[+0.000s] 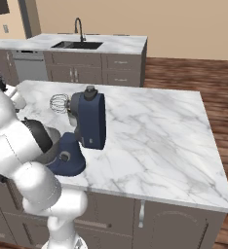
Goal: Add butter and sugar cubes to the stand mixer bowl and then turn on the stand mixer to begin making frosting.
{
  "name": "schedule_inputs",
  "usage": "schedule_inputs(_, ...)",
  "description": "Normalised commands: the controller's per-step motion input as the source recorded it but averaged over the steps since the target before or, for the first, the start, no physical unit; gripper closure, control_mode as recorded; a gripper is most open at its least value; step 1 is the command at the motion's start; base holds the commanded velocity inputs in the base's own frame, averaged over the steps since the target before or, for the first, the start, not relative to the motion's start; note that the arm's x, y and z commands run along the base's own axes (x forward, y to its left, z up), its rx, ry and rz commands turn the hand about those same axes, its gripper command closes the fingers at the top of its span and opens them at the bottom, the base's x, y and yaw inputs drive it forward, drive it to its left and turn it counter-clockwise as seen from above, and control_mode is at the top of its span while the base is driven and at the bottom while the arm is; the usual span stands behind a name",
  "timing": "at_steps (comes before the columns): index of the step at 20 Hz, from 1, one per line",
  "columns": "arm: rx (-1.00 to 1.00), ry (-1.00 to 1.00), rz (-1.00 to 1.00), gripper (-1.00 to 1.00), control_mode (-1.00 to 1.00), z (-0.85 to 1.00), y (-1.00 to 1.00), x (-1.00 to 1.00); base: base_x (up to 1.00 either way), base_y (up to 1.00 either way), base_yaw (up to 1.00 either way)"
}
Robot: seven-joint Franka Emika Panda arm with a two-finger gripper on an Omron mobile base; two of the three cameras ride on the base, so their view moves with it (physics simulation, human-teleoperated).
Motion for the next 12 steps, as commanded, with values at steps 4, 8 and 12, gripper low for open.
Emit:
schedule_inputs(4, 0.00, -0.02, 0.01, 1.00, -1.00, -0.04, -0.79, 0.00, 0.00, 0.00, 0.00)
schedule_inputs(8, 0.00, 0.00, 0.14, 1.00, -1.00, -0.33, -0.76, 0.12, 0.00, 0.00, 0.00)
schedule_inputs(12, 0.00, 0.00, 0.32, 1.00, -1.00, -0.38, -0.59, 0.17, 0.00, 0.00, 0.00)
